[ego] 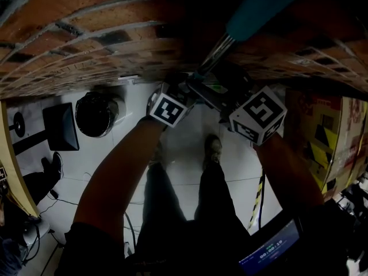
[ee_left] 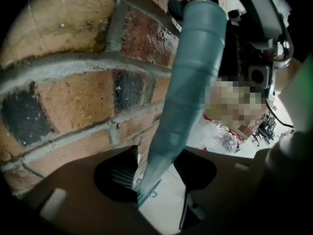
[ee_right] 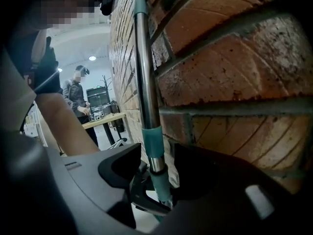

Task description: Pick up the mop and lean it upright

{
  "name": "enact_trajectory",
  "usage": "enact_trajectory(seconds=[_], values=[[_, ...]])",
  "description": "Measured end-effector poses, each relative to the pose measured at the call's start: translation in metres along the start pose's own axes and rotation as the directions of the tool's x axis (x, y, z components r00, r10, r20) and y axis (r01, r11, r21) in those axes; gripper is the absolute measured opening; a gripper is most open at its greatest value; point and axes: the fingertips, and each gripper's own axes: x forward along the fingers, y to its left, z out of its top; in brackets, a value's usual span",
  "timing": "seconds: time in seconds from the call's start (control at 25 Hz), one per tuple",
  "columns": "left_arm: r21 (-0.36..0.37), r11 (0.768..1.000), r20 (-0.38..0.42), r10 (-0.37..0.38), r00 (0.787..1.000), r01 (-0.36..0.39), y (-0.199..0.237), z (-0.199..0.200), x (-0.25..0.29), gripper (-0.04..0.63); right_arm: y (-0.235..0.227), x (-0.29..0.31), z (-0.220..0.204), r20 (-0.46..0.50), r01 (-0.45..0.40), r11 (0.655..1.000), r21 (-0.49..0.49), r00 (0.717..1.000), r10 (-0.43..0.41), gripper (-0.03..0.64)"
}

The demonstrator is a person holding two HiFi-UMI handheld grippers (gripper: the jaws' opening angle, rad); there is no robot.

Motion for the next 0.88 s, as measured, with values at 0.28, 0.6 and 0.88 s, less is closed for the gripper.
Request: enact_trajectory(seconds=[0.28,0.6,0.88], values=[[-0.057,0.998,0.075,-0.014,0.997,0.019,-0.003,0.004,-0.029,0.233,-0.007,-0.027,-0.004,-0.014,0.072,0.997,0.042,0.997,-0.071,0.252],[-0.081,0.997,0.26,0.021,0.965,0.0,-0.023,0.057,-0.144,0.232,0.008,-0.085,0.04,-0.008,0.115,0.992,0.056,0.993,-0.115,0.238],[-0.011,1.0,0.429,0.024,0.903,-0.021,-0.066,0.125,-0.273,0.162,0.046,-0.143,0.132,0.076,0.136,0.989,0.051,0.987,-0.14,0.197]])
